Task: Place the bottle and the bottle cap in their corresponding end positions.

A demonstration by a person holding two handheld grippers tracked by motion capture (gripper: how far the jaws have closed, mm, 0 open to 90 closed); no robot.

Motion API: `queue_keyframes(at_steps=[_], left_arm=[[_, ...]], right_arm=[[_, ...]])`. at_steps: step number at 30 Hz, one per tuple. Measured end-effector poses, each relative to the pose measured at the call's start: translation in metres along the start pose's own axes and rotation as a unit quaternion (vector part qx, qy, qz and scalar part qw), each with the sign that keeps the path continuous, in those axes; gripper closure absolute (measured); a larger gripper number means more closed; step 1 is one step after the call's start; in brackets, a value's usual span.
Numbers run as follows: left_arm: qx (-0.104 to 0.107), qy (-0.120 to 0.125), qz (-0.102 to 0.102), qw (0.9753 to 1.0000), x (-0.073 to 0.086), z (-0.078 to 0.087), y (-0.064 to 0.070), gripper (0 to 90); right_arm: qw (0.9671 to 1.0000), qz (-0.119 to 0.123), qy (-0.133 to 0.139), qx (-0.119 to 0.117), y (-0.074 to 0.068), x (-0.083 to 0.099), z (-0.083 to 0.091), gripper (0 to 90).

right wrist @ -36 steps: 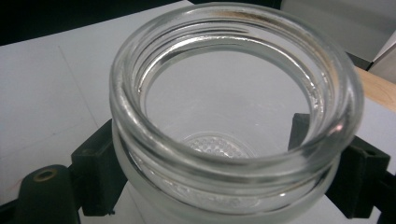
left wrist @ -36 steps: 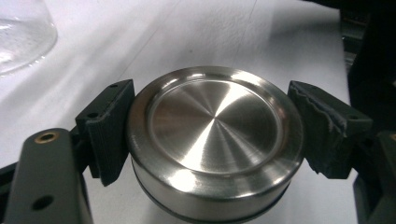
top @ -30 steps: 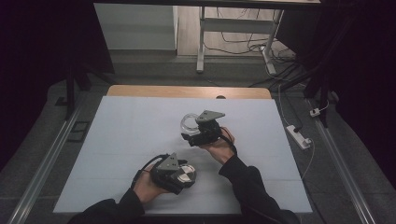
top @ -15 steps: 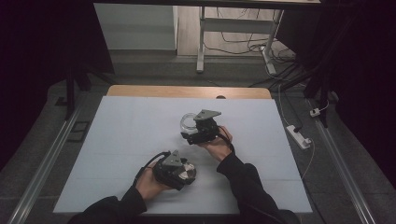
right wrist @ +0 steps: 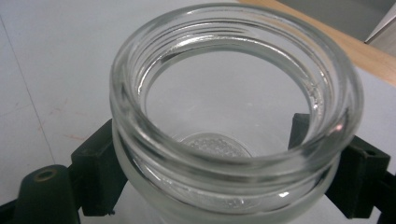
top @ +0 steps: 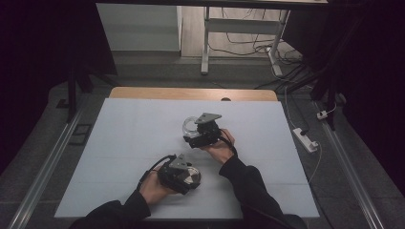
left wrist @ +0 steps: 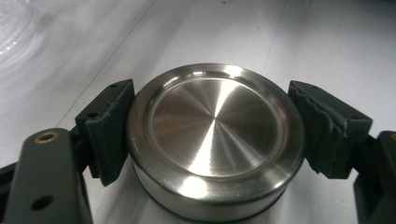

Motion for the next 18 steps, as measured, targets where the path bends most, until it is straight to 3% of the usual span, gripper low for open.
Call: queue_keyframes(at_steps=[6,14,18], left_arm=[[-0.002,-0.01,-0.006,0.9999,0.0031,-0.0018,0.0002,19.7],[-0.006,-0.017,-0.009,0.9998,0.0046,-0.0038,0.0011,19.5],[-0.01,-0.023,-0.017,0.9995,0.0052,-0.0036,0.0007,19.4]], right_arm=[[0.9999,0.004,-0.009,0.003,0.0009,0.0038,-0.0032,14.4],[0.9998,-0.018,-0.008,-0.002,0.0041,0.0061,-0.0042,14.3],[0.9999,-0.016,-0.006,-0.003,0.0044,0.0067,-0.0044,14.1]])
Point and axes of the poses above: each handheld gripper's, and its own axes: z roughly backward along the jaws, x roughly out of its underside, y roughly to its right, the point moved 7 cm from there along -z, roughly forward along the jaws, and after that the axes turned 4 degrees about -x, right-handed, at the moved point
